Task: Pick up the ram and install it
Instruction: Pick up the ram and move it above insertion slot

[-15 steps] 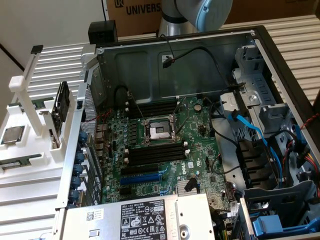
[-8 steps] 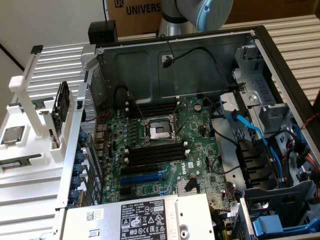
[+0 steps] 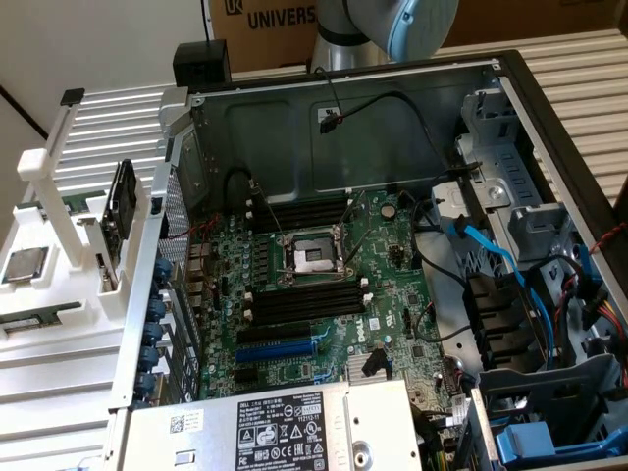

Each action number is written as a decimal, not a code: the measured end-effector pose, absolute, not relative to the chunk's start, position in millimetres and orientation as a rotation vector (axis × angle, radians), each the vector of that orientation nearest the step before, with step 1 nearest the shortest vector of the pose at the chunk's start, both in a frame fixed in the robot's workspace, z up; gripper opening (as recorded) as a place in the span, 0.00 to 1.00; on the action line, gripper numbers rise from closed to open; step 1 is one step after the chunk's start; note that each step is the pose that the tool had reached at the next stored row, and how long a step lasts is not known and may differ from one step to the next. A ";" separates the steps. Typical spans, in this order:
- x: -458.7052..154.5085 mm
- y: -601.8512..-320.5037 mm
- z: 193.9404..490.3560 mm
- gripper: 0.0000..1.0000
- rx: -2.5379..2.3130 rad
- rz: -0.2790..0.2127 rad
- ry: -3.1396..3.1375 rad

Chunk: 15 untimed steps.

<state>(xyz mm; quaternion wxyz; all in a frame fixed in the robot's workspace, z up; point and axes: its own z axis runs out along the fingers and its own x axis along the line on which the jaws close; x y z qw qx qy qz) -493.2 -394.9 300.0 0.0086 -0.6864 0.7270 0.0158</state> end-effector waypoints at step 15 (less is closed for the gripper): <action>-485.7 -405.9 273.8 0.11 -2.143 0.052 2.270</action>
